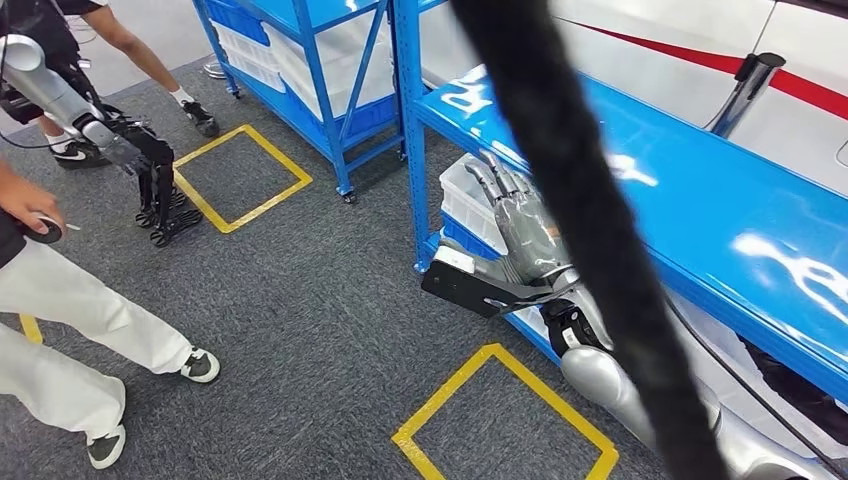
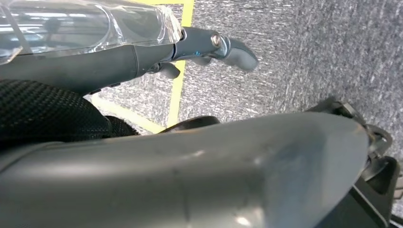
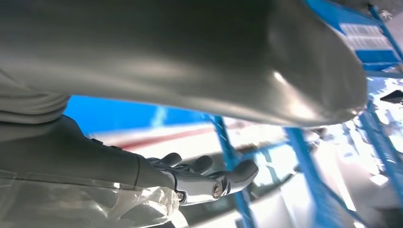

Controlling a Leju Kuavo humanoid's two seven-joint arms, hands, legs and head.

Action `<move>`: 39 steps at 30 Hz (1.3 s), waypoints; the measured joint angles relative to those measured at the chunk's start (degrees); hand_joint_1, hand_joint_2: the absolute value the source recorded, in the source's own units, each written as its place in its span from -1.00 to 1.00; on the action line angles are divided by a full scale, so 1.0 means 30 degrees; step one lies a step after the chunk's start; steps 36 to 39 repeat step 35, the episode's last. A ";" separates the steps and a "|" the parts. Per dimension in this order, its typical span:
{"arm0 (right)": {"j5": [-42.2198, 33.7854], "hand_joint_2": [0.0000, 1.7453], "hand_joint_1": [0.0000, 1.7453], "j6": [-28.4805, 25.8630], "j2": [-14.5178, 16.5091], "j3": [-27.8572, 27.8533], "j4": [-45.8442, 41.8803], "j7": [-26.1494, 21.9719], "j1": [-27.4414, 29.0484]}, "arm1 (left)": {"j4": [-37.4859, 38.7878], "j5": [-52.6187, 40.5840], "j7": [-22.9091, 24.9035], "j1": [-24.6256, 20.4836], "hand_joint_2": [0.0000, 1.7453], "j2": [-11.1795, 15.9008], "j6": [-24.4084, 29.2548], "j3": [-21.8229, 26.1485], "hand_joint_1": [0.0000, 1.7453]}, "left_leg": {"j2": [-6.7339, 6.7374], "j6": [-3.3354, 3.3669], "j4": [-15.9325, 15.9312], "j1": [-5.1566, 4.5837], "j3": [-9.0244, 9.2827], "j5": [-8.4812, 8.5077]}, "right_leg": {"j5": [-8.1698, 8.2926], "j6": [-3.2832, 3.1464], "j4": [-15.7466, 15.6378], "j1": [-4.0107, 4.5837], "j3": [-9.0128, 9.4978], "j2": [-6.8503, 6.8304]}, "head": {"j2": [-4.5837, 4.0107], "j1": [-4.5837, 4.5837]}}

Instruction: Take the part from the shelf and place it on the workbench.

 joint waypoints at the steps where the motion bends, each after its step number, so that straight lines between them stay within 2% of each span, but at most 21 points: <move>1: -0.0450 -1.00 -1.00 -0.0353 -0.0015 -0.0148 0.0212 -0.0161 0.0325 | 0.0000 -0.0031 -0.0005 0.0002 -1.00 0.0002 0.0000 0.0000 -1.00 | 0.0082 -0.0095 0.0019 0.0047 -0.0013 -0.0033 | 0.0052 -0.0116 -0.0021 -0.0010 -0.0023 0.0171 | 0.0000 0.0002; 3: -0.1333 -1.00 -1.00 -0.1075 -0.0033 -0.0479 0.0878 -0.0525 0.0964 | 0.0000 -0.0127 -0.0007 -0.0022 -1.00 0.0000 0.0002 0.0000 -1.00 | -0.0346 -0.0320 0.0737 0.0182 -0.0316 -0.0583 | 0.0178 -0.0346 -0.0066 -0.0054 -0.0067 0.0511 | 0.0000 -0.0007; 6: -0.2692 -1.00 -1.00 -0.1803 0.0004 -0.0920 0.2290 -0.0916 0.2011 | 0.0000 -0.0268 0.0009 -0.0132 -1.00 -0.0004 0.0002 0.0000 -1.00 | -0.1331 -0.0559 0.4394 0.0307 -0.1940 -0.2406 | 0.0305 -0.0527 -0.0076 -0.0109 -0.0195 0.1012 | 0.0000 -0.0027; 7: -0.3210 -1.00 -1.00 -0.2025 0.0031 -0.1025 0.2934 -0.1194 0.2435 | 0.0000 -0.0322 0.0035 -0.0169 -1.00 -0.0013 0.0000 0.0000 -1.00 | -0.1429 -0.0590 0.5456 0.0317 -0.2425 -0.2740 | 0.0332 -0.0540 -0.0073 -0.0107 -0.0234 0.1218 | 0.0000 -0.0029; 8: -0.3709 -1.00 -1.00 -0.2245 0.0067 -0.1113 0.3635 -0.1557 0.2861 | 0.0000 -0.0379 0.0067 -0.0199 -1.00 -0.0022 -0.0007 0.0000 -1.00 | -0.1477 -0.0588 0.5820 0.0321 -0.2584 -0.2709 | 0.0359 -0.0537 -0.0070 -0.0105 -0.0258 0.1437 | 0.0000 -0.0031; 9: -0.4246 -1.00 -1.00 -0.2464 0.0120 -0.1215 0.4411 -0.1983 0.3263 | 0.0000 -0.0450 0.0104 -0.0221 -1.00 -0.0031 -0.0016 0.0000 -1.00 | -0.1539 -0.0558 0.5364 0.0323 -0.2352 -0.2321 | 0.0388 -0.0518 -0.0068 -0.0105 -0.0269 0.1671 | 0.0000 -0.0031; 10: -0.4882 -1.00 -1.00 -0.2644 0.0206 -0.1338 0.5238 -0.2432 0.3611 | 0.0000 -0.0512 0.0136 -0.0236 -1.00 -0.0036 -0.0026 0.0000 -1.00 | -0.1707 -0.0488 0.4114 0.0324 -0.1732 -0.1657 | 0.0417 -0.0481 -0.0067 -0.0109 -0.0270 0.1912 | 0.0000 -0.0031; 12: -0.6530 -1.00 -1.00 -0.2830 0.0492 -0.1665 0.7078 -0.3467 0.4193 | 0.0000 -0.0621 0.0184 -0.0253 -1.00 -0.0038 -0.0042 0.0000 -1.00 | -0.2483 -0.0277 0.1188 0.0316 -0.0319 -0.0585 | 0.0491 -0.0361 -0.0076 -0.0119 -0.0295 0.2335 | 0.0000 -0.0027; 14: -0.8358 -1.00 -1.00 -0.2822 0.0891 -0.1993 0.9379 -0.4779 0.4699 | 0.0000 -0.0741 0.0231 -0.0268 -1.00 -0.0051 -0.0056 -0.0004 -1.00 | -0.2918 -0.0119 -0.0055 0.0242 0.0249 -0.0316 | 0.0588 -0.0172 -0.0126 -0.0159 -0.0371 0.2624 | 0.0000 -0.0025; 16: -0.9550 -1.00 -1.00 -0.2748 0.1301 -0.2244 1.1937 -0.5925 0.5254 | 0.0000 -0.0869 0.0286 -0.0296 -1.00 -0.0089 -0.0075 -0.0009 -1.00 | -0.2676 0.0041 -0.0166 0.0208 0.0285 -0.0208 | 0.0690 0.0065 -0.0236 -0.0198 -0.0419 0.2824 | 0.0000 -0.0031; 18: -1.0350 -1.00 -1.00 -0.2551 0.1770 -0.2429 1.4420 -0.6597 0.5772 | 0.0000 -0.0934 0.0339 -0.0303 -1.00 -0.0153 -0.0087 -0.0022 -1.00 | -0.2386 0.0284 -0.0426 0.0264 0.0388 0.0021 | 0.0366 0.0219 0.0185 -0.0174 -0.0666 0.2375 | 0.0000 -0.0009; 20: -1.1381 -1.00 -1.00 -0.2108 0.2302 -0.2703 1.6677 -0.6830 0.6133 | 0.0000 -0.0923 0.0364 -0.0256 -1.00 -0.0193 -0.0069 -0.0034 -1.00 | -0.1990 0.0459 -0.0584 0.0257 0.0411 0.0174 | -0.0803 0.0278 0.2172 -0.0154 -0.1610 0.1590 | 0.0000 0.0037; 22: -1.2460 -1.00 -1.00 -0.1643 0.2767 -0.3044 1.8506 -0.6808 0.6678 | 0.0000 -0.0872 0.0362 -0.0193 -1.00 -0.0197 -0.0022 -0.0036 -1.00 | -0.1597 0.0524 -0.0578 0.0215 0.0354 0.0183 | -0.1934 0.0358 0.4774 -0.0177 -0.2804 0.1298 | 0.0002 0.0062; 23: -1.2963 -1.00 -1.00 -0.1440 0.2987 -0.3202 1.9338 -0.6759 0.7080 | 0.0000 -0.0840 0.0350 -0.0167 -1.00 -0.0197 0.0006 -0.0036 -1.00 | -0.1399 0.0521 -0.0572 0.0213 0.0339 0.0173 | -0.2052 0.0407 0.5372 -0.0191 -0.3055 0.1248 | 0.0002 0.0069; 24: -1.3386 -1.00 -1.00 -0.1242 0.3208 -0.3326 2.0061 -0.6690 0.7492 | 0.0000 -0.0794 0.0333 -0.0141 -1.00 -0.0199 0.0049 -0.0036 -1.00 | -0.1206 0.0498 -0.0563 0.0228 0.0335 0.0155 | -0.1823 0.0457 0.5189 -0.0212 -0.2904 0.1187 | 0.0002 0.0077; 27: -1.4523 -1.00 -1.00 -0.0509 0.3914 -0.3783 2.2132 -0.6342 0.8545 | 0.0000 -0.0652 0.0266 -0.0054 -1.00 -0.0191 0.0235 -0.0031 -1.00 | -0.0647 0.0227 -0.0352 0.0240 0.0335 -0.0054 | -0.0303 0.0607 0.1387 -0.0275 -0.0731 0.0258 | 0.0000 0.0093; 29: -1.5013 -1.00 -1.00 0.0023 0.4406 -0.4098 2.3265 -0.6104 0.9098 | 0.0000 -0.0612 0.0248 0.0006 -1.00 -0.0166 0.0339 -0.0022 -1.00 | -0.0310 -0.0042 -0.0172 0.0166 0.0383 -0.0279 | 0.0037 0.0449 0.0024 -0.0249 0.0017 -0.0115 | 0.0000 0.0060; 32: -1.5599 -1.00 -1.00 0.0585 0.5016 -0.4496 2.4685 -0.5310 0.9786 | 0.0000 -0.0539 0.0246 0.0056 -1.00 -0.0151 0.0444 -0.0015 -1.00 | -0.0016 -0.0365 -0.0103 0.0242 0.0557 -0.0506 | 0.0069 -0.0002 -0.0024 -0.0178 -0.0013 0.0453 | 0.0000 0.0029; 34: -1.5770 -1.00 -1.00 0.0726 0.5315 -0.4703 2.5348 -0.4742 0.9985 | 0.0000 -0.0477 0.0224 0.0058 -1.00 -0.0151 0.0545 -0.0005 -1.00 | -0.0593 -0.0597 0.0958 0.0350 0.0175 -0.1335 | 0.0185 -0.0242 -0.0054 -0.0222 -0.0070 0.0806 | 0.0000 0.0015; 35: -1.5802 -1.00 -1.00 0.0757 0.5388 -0.4757 2.5500 -0.4612 1.0012 | 0.0000 -0.0456 0.0216 0.0058 -1.00 -0.0150 0.0574 -0.0002 -1.00 | -0.0874 -0.0664 0.1336 0.0382 0.0025 -0.1628 | 0.0215 -0.0292 -0.0055 -0.0238 -0.0090 0.0889 | 0.0000 0.0008; 39: -1.5802 -1.00 -1.00 0.0757 0.5388 -0.4757 2.5500 -0.4612 1.0012 | 0.0000 -0.0456 0.0216 0.0058 -1.00 -0.0150 0.0574 -0.0002 -1.00 | -0.0874 -0.0664 0.1336 0.0382 0.0025 -0.1628 | 0.0215 -0.0292 -0.0055 -0.0238 -0.0090 0.0889 | 0.0000 0.0008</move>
